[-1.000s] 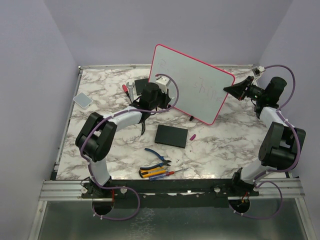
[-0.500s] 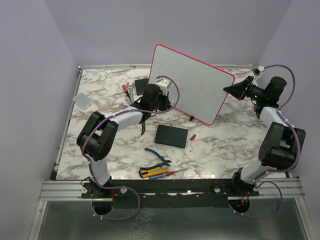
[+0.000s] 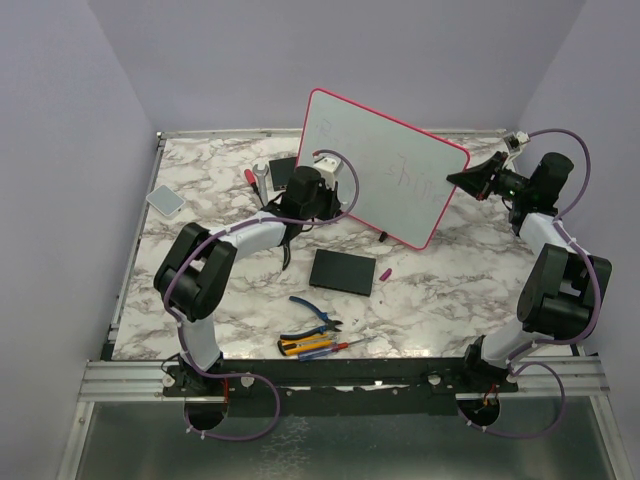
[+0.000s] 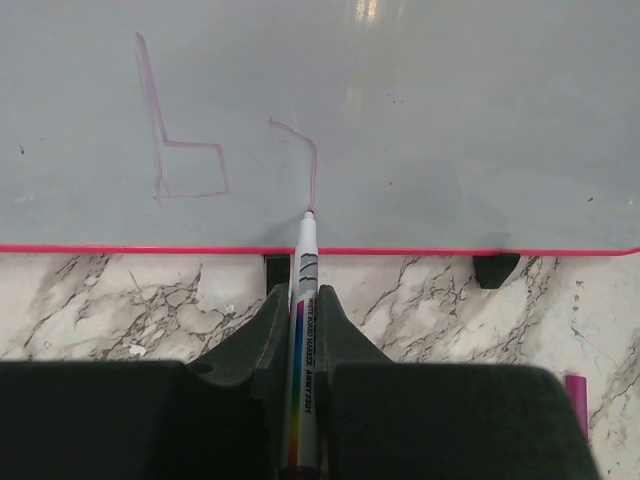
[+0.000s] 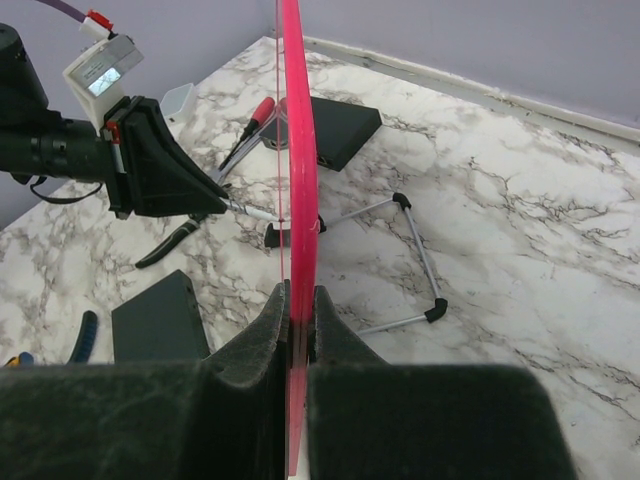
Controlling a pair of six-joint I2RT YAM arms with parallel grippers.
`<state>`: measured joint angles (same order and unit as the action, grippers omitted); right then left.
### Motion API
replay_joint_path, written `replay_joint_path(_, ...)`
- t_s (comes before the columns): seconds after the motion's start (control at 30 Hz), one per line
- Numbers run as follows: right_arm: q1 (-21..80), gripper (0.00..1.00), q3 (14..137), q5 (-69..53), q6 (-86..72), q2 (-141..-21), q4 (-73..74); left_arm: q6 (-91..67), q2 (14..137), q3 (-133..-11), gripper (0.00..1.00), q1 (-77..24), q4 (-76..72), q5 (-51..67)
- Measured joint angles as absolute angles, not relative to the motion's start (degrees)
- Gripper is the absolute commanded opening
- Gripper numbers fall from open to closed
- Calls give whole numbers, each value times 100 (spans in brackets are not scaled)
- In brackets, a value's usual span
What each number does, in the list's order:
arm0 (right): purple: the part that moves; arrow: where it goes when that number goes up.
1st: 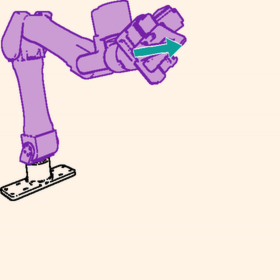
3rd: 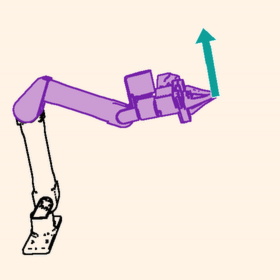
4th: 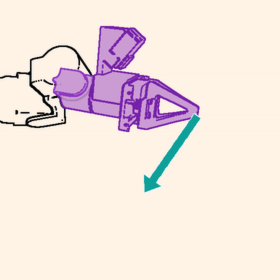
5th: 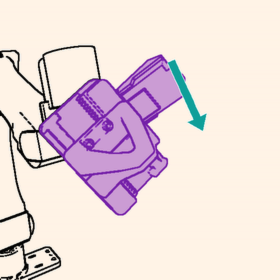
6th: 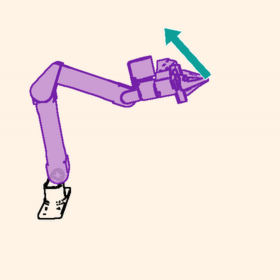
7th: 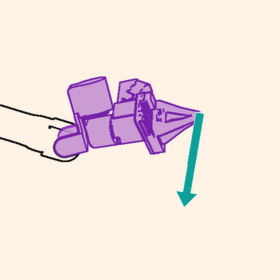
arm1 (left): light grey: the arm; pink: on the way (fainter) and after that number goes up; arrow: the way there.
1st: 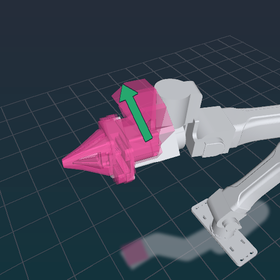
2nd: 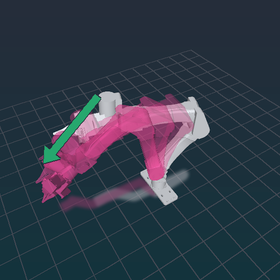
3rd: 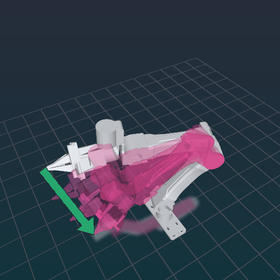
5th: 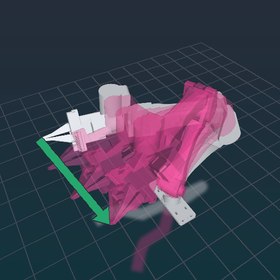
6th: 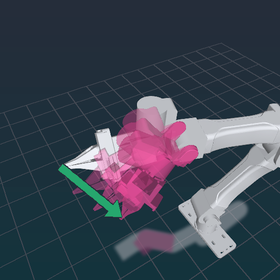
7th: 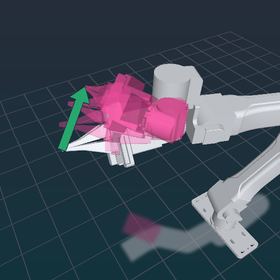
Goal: Write a sentence on the whiteboard
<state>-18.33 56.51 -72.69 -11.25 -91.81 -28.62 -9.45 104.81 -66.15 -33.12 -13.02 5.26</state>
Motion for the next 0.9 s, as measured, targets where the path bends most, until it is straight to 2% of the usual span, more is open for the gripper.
replay_joint_path(0.9,-1822,1,5653,-7210,-1083,-9181,-2840,-961,10604,-7146,0,-3312,-939,523)
